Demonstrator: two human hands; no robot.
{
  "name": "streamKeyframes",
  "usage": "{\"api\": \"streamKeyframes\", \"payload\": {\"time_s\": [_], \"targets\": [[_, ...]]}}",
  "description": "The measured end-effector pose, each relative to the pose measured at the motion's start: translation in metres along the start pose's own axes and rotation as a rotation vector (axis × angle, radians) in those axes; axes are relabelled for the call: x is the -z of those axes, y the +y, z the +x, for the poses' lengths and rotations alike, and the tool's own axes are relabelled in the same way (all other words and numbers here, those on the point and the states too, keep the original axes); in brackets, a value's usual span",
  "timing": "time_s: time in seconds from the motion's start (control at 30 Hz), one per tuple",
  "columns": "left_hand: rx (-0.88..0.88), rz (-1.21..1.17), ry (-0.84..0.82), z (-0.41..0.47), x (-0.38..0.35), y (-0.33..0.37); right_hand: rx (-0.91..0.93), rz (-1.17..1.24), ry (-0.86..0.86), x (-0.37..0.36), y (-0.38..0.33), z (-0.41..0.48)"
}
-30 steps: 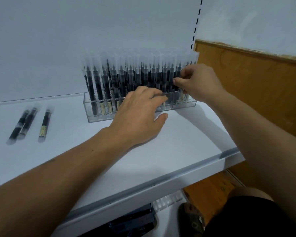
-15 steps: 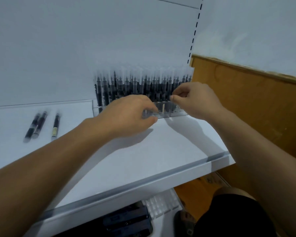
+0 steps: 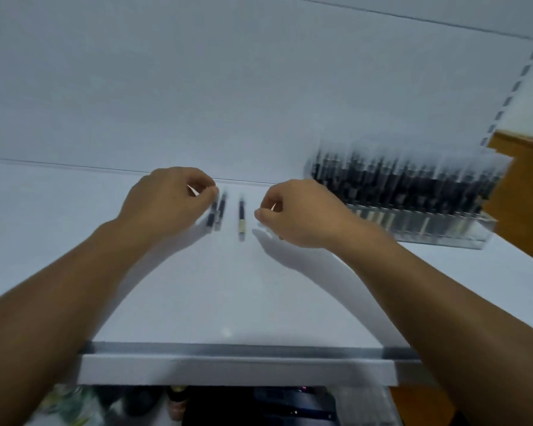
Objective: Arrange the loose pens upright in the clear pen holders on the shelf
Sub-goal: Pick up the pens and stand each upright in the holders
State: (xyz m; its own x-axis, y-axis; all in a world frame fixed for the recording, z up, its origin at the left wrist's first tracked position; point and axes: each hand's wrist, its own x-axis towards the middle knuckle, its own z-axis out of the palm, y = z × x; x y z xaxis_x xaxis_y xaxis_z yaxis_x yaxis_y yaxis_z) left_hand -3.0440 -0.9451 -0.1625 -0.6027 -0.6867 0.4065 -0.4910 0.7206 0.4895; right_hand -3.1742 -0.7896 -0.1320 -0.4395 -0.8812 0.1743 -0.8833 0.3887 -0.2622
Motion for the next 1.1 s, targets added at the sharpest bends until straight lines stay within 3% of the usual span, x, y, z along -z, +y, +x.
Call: {"api": "streamKeyframes", "payload": {"time_s": [0.23,0.73,0.9,1.1], "targets": [[0.167,0.099,-0.139,0.008,-0.018,-0.013,-0.04,-0.206,-0.037,-0.035,-0.015,0.055],[0.32,0.16,-0.377,0.035,-0.005,0.009,-0.099,0.113,-0.077,-0.048,-0.01,0.054],[0.401,-0.073,-0.294,0.02,0.007,0.005,-0.04,0.182,-0.127,-0.023,-0.009,0.033],[0.287,-0.498,-0.015,-0.009,0.019,0.012,-0.012,0.452,-0.053,0.011,0.016,-0.002]]}}
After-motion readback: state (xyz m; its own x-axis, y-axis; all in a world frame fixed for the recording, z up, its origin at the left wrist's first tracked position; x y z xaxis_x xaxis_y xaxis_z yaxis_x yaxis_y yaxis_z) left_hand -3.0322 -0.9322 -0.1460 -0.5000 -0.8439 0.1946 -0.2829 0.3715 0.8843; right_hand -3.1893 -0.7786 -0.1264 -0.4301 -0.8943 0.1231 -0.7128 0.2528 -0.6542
